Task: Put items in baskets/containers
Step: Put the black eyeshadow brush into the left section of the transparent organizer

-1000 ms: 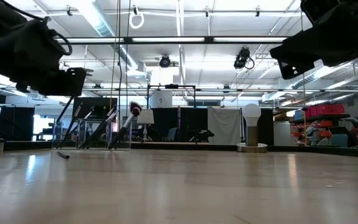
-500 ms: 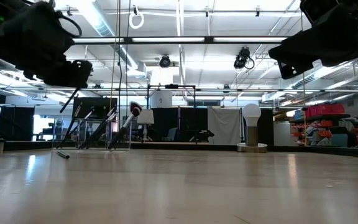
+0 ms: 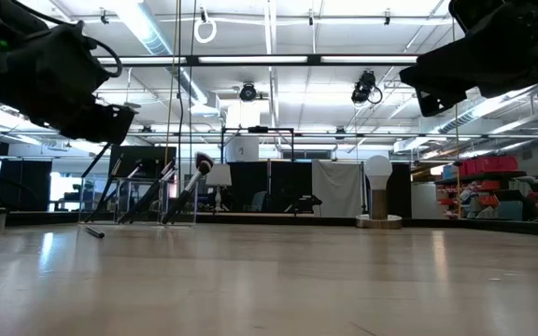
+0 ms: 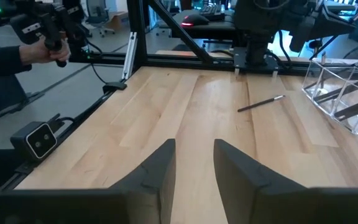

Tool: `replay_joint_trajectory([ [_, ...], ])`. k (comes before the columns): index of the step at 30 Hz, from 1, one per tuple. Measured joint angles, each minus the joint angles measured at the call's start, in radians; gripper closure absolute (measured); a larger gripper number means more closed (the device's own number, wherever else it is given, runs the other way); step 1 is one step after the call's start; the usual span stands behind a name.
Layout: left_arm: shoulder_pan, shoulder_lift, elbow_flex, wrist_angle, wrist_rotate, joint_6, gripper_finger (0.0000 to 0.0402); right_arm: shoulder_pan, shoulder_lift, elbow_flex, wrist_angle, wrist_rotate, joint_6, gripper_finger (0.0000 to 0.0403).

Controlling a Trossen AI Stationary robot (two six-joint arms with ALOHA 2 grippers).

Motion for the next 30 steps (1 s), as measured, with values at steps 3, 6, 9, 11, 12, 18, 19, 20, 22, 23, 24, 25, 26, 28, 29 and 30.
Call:
replay_joint_trajectory([
  [3, -0.008, 0.000, 0.007, 0.013, 0.000, 0.001, 0.0369, 0.000, 0.000, 0.000, -0.001, 0.002, 0.000, 0.0294],
  [6, -0.010, 0.000, 0.015, 0.014, -0.003, 0.021, 0.0373, 0.000, 0.000, 0.000, -0.001, 0.002, -0.004, 0.0294],
  [9, -0.008, 0.000, 0.016, 0.014, -0.011, 0.027, 0.0381, 0.000, 0.000, 0.000, -0.001, 0.003, -0.016, 0.0294],
  [11, -0.004, 0.000, 0.016, 0.027, -0.016, 0.027, 0.0380, -0.001, 0.000, 0.000, -0.001, 0.012, -0.019, 0.0294],
  [12, -0.004, 0.000, 0.016, 0.035, -0.016, 0.028, 0.0378, 0.000, 0.000, 0.000, -0.002, 0.017, -0.019, 0.0294],
  [18, 0.011, 0.000, 0.016, 0.027, -0.034, 0.062, 0.0369, -0.020, 0.000, 0.000, 0.000, 0.018, -0.022, 0.0294],
  [19, 0.019, 0.000, 0.016, 0.015, -0.035, 0.063, 0.0371, -0.025, 0.000, 0.000, 0.001, 0.018, -0.022, 0.0294],
  [20, 0.028, 0.000, 0.016, 0.006, -0.035, 0.063, 0.0374, -0.028, 0.000, 0.000, 0.001, 0.018, -0.022, 0.0294],
  [22, 0.049, 0.000, 0.016, -0.004, -0.035, 0.064, 0.0378, -0.034, 0.000, 0.000, 0.003, 0.018, -0.020, 0.0294],
  [23, 0.061, 0.000, 0.016, -0.004, -0.035, 0.063, 0.0378, -0.036, 0.000, 0.000, 0.004, 0.018, -0.020, 0.0294],
  [24, 0.072, 0.000, 0.016, -0.004, -0.035, 0.063, 0.0378, -0.036, 0.000, 0.000, 0.005, 0.018, -0.020, 0.0294],
  [25, 0.083, 0.000, 0.016, -0.002, -0.035, 0.061, 0.0377, -0.036, 0.000, 0.000, 0.005, 0.018, -0.020, 0.0294],
  [26, 0.093, 0.000, 0.016, 0.006, -0.035, 0.060, 0.0374, -0.036, 0.000, 0.000, 0.005, 0.018, -0.020, 0.0294],
  [28, 0.107, 0.000, 0.016, 0.046, -0.033, 0.059, 0.0370, -0.036, 0.000, 0.000, 0.005, 0.018, -0.020, 0.0294],
  [29, 0.112, 0.000, 0.016, 0.076, -0.028, 0.057, 0.0370, -0.036, 0.000, 0.000, 0.005, 0.018, -0.020, 0.0294],
  [30, 0.113, 0.000, 0.016, 0.111, -0.025, 0.061, 0.0371, -0.036, 0.000, 0.000, 0.005, 0.018, -0.020, 0.0294],
])
